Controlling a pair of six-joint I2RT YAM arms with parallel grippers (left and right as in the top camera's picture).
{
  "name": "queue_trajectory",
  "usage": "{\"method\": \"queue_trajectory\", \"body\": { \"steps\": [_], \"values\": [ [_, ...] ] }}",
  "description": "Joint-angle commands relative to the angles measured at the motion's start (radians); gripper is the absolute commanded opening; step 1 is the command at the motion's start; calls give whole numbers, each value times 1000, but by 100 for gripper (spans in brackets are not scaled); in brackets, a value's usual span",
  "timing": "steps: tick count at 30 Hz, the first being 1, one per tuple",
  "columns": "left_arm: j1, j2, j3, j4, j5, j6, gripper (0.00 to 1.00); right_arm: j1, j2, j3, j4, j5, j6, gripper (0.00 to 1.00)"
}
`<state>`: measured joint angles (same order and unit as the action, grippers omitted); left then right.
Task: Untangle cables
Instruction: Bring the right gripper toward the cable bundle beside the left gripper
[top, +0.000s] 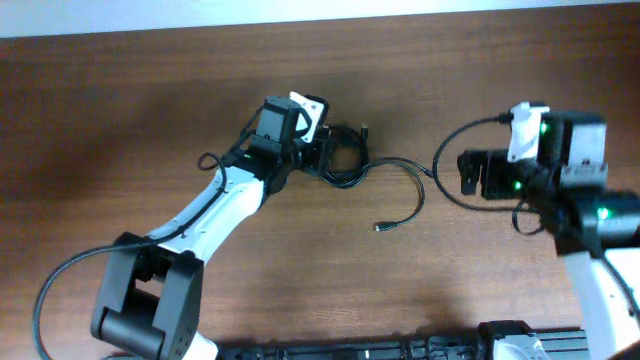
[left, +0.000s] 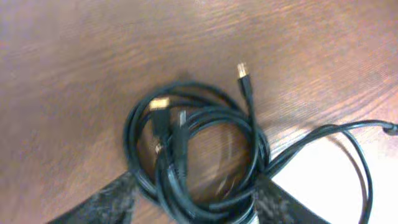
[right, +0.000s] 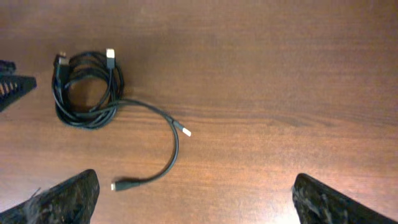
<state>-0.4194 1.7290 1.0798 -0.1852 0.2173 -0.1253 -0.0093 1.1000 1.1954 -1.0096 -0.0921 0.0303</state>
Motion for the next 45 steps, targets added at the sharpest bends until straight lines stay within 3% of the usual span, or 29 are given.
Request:
{"method": "queue_trajectory", "body": {
  "steps": [1,5,6,7,12,17,21,25,29,35,40,45],
  "values": [
    [87,-21,11,-69,19,-202,66,3,59,51,-24,-20,8,98],
    [175,-20,11,-73,76,-163,65,3,121,51,-2,-243,8,98],
    [183,-16,11,-70,76,-130,64,3,132,51,19,-294,9,83],
    [187,-12,11,-71,76,-107,64,3,145,51,46,-342,16,77],
    [224,-6,11,-85,71,-105,66,85,226,51,132,-373,83,78],
    [300,-6,11,-144,71,-104,60,259,333,51,166,-224,83,76],
    [330,-6,11,-240,-39,-104,65,397,417,51,223,-111,82,77],
    [333,-6,11,-273,-64,-104,67,527,509,51,405,45,65,76],
    [314,-6,11,-273,-65,-104,68,612,636,51,556,67,53,76],
    [315,-6,11,-277,-65,-104,69,652,777,51,569,68,53,73],
    [315,-6,11,-277,-65,-104,69,650,820,51,554,78,53,67],
    [315,-6,11,-277,-65,-105,70,650,839,49,554,106,53,67]
  ]
}}
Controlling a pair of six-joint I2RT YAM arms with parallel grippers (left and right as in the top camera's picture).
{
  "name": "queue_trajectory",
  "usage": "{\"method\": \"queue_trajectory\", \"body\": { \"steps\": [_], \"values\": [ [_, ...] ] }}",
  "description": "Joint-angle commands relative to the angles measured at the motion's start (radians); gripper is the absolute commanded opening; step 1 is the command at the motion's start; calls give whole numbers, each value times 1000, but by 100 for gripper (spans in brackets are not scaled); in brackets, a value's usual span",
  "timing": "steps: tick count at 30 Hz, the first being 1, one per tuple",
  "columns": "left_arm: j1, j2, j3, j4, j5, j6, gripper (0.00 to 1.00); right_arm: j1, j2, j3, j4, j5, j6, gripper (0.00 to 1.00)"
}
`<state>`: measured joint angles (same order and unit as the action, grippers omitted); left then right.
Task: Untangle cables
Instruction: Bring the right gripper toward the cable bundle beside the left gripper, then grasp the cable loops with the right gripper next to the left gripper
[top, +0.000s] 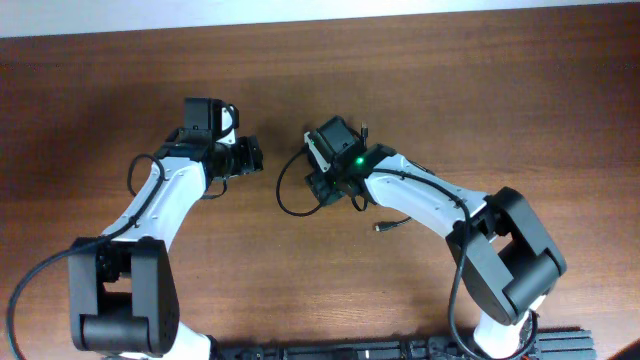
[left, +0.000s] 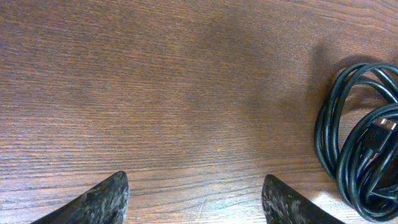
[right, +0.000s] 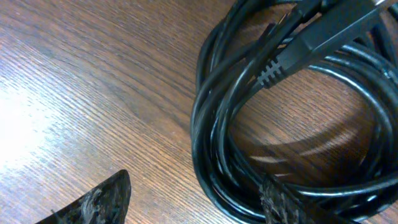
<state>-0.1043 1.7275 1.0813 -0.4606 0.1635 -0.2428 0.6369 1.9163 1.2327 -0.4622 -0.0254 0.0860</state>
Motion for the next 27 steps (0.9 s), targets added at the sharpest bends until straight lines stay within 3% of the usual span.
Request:
{"method": "queue_trajectory", "body": {
  "steps": [1,6,7,9,14,19,24,27],
  "values": [
    [-1,-5,10,-2,-11,13,69,4,27,12,6,51,-3,67],
    [0,-5,10,-2,-11,13,69,5,77,11,3,57,0,63],
    [0,-5,10,-2,-11,13,69,5,81,11,3,56,1,57],
    [0,-5,10,-2,-11,13,70,5,81,11,1,46,1,35],
    [-1,-5,10,-2,-11,13,70,1,69,20,-5,-103,1,4],
    [-1,-5,10,-2,25,13,69,-32,10,130,-93,-227,1,4],
    [0,-5,10,3,149,13,69,-109,-37,283,-172,-528,2,4],
    [0,-5,10,3,215,13,69,-143,-37,292,-188,-583,71,4]
  ]
}}
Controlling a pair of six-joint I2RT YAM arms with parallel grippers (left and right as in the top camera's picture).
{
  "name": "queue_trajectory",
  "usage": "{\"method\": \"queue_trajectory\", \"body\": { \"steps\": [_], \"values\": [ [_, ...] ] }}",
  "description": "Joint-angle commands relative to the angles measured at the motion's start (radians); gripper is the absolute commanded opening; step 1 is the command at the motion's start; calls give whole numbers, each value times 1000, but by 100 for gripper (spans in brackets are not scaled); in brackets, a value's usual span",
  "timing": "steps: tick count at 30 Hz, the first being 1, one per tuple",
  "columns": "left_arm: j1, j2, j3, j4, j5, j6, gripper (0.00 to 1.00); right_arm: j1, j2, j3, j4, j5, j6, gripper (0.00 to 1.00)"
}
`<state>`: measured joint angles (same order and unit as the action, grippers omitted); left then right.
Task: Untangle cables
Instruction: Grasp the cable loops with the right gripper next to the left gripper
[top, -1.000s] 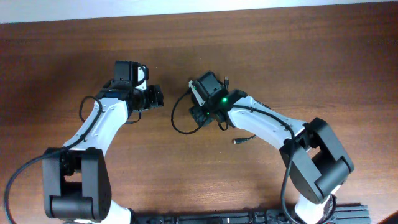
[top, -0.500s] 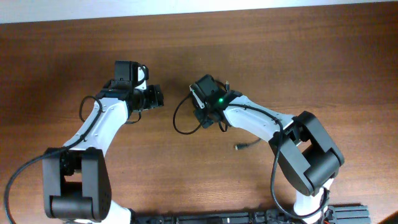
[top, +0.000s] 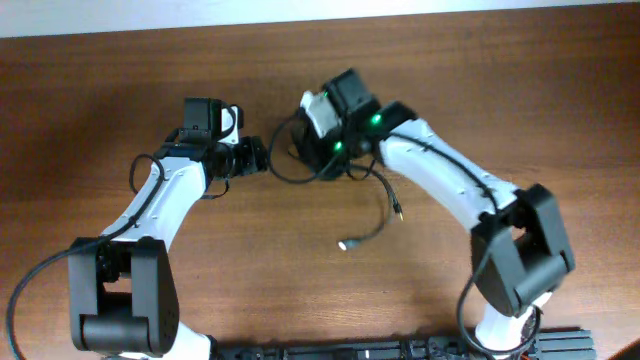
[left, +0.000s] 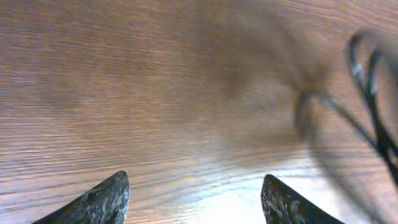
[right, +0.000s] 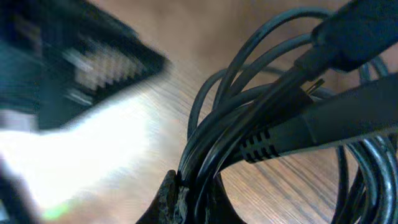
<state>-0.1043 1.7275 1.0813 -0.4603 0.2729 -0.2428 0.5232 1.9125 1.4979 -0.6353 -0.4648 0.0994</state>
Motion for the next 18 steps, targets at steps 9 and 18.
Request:
{"method": "queue_trajectory", "body": {
  "steps": [9,18],
  "values": [
    [5,-5,10,165,528,12,76,-95,-33,26,-79,-266,64,4],
    [30,-5,10,230,666,-227,75,-107,-33,26,-93,-344,68,4]
  ]
}}
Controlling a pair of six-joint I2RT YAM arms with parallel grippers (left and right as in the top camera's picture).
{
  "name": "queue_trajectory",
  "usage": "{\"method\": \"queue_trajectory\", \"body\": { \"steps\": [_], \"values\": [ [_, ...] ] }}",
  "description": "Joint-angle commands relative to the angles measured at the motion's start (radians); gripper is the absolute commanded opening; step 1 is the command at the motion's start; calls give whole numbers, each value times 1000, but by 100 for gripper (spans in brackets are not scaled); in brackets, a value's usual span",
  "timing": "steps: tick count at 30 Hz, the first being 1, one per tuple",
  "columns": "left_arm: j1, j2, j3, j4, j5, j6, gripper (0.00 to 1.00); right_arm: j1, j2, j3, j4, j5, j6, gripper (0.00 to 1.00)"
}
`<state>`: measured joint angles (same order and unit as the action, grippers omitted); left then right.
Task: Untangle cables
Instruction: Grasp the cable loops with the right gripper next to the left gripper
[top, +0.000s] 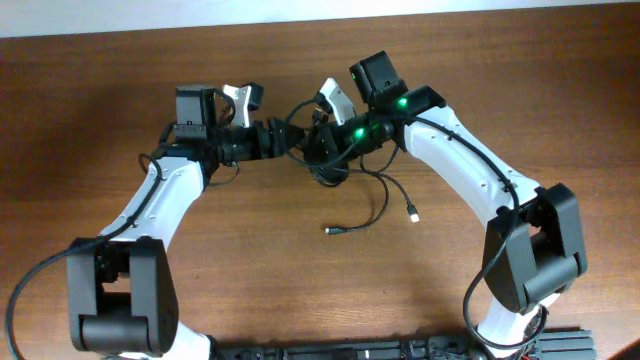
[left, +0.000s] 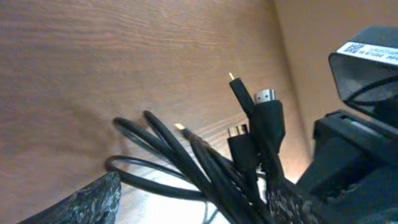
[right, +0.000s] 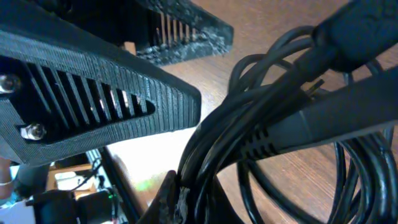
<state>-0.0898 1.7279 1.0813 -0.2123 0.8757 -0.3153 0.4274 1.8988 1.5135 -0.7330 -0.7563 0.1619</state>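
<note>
A bundle of black cables (top: 338, 170) hangs off the table with my right gripper (top: 322, 140) shut on it. In the right wrist view the strands (right: 261, 112) are pinched between the right gripper's (right: 194, 194) fingers. My left gripper (top: 287, 138) faces it from the left, open, and the cables (left: 205, 168) run between its fingers (left: 93, 199). Several plugs (left: 258, 109) stick up from the bundle. Two loose ends trail down onto the table, one plug (top: 329, 231) at the centre and another (top: 414, 213) to its right.
The brown wooden table (top: 250, 270) carries only the cables and both arms. The left gripper's black latticed fingers (right: 93, 81) fill the upper left of the right wrist view, very close to the bundle. The table's far edge (top: 120, 30) meets a white wall.
My left gripper has closed in on the raised bundle and now has cables between its open fingers. The right gripper still holds the bundle, slightly higher and further right; the loose ends have shifted.
First my left gripper stood over the coiled cables and the right arm was far off to the right. Then the left had withdrawn and the right was open over the coil. After that the right was shut on the bundle, lifting it. Now both grippers meet at it.
</note>
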Motion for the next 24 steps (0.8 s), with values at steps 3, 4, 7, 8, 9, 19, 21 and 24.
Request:
{"method": "queue_trajectory", "body": {
  "steps": [3,4,7,8,9,19,21,24],
  "values": [
    [23,-4,10,-64,63,-245,73,-26,-19,11,4,-53,5,4],
    [23,-4,10,-79,60,-261,73,-32,-19,11,4,-58,5,4],
    [23,-4,10,-107,60,-299,73,-50,-19,11,16,-98,5,4],
    [23,-4,10,-112,60,-312,73,-55,-19,11,20,-118,5,4],
    [23,-4,10,-111,60,-330,74,-60,-19,11,28,-162,5,4],
    [23,-4,10,17,61,-566,75,-63,-19,11,53,-360,5,4],
    [23,-4,10,53,61,-617,74,-62,-19,11,52,-362,5,4],
    [23,-4,10,111,61,-685,73,-62,-19,11,52,-363,5,4]
  ]
}}
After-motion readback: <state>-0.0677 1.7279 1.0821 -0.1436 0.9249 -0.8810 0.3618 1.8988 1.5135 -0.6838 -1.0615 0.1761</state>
